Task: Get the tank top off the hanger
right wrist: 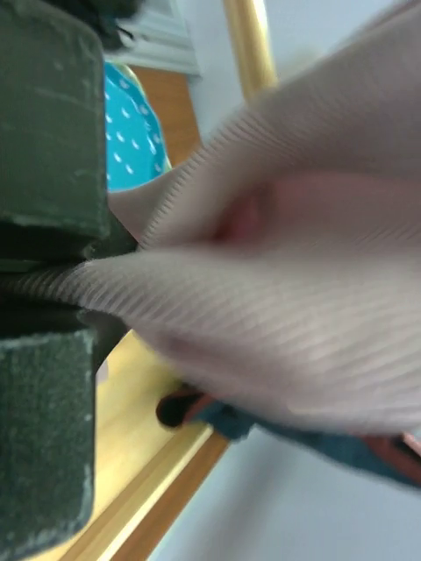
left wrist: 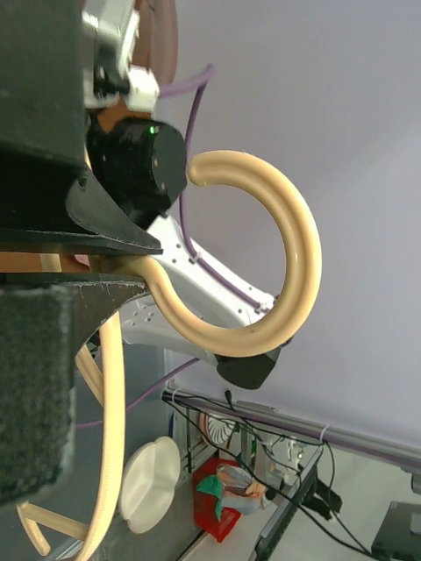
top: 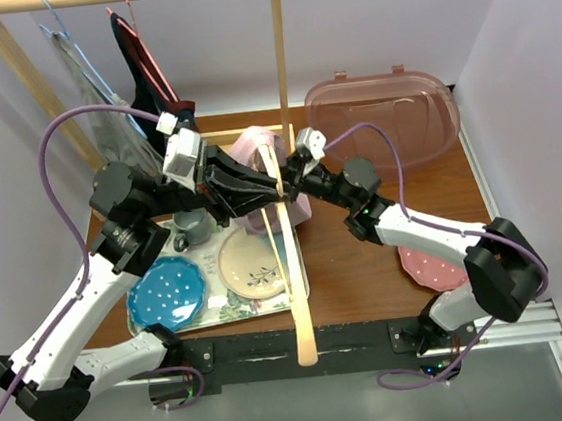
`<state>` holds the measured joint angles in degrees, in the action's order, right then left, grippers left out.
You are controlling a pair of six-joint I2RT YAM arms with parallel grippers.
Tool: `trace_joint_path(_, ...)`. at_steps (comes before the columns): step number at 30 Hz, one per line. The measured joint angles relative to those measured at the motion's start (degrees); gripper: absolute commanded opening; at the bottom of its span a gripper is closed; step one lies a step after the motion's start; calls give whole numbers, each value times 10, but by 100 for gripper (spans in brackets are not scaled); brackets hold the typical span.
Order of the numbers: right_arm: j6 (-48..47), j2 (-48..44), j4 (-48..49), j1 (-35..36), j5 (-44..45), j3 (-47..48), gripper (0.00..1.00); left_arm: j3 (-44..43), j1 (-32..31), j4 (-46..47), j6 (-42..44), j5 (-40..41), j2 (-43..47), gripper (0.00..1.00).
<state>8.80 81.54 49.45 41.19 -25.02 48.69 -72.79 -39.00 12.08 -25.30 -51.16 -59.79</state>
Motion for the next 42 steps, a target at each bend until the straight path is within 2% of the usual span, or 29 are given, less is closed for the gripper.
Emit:
trace_joint_path(5, -6, 41, -59, -16, 66, 82, 0, 9, 0, 42, -48, -34, 11, 0)
trace_joint_path(10, 6, 61, -89, -51, 102, 112, 0, 21, 0, 52, -71, -57, 31, 0)
trace_joint_path(16, 12, 61, -155, -82, 158, 148, 0, 21, 0, 4, -45, -54, 61, 0)
trace_joint_path(20, 9, 23, -244, -93, 243, 176, 0, 20, 0, -53, -1, -28, 75, 0)
trace_joint_path(25, -23, -45, -332, -95, 323, 216, 0, 20, 0, -140, 66, 55, 82, 0)
trace_joint_path(30, -78, -89, -373, -109, 385, 267, 0, 53, 0, -193, 132, 191, 109, 0)
trace_joint_path(36, -104, -43, -404, -157, 411, 376, 0, 134, 0, -178, 194, 333, 135, 0)
trace_joint_path(42, -140, 60, -423, -179, 433, 532, 0, 221, 0, -150, 242, 452, 136, 0)
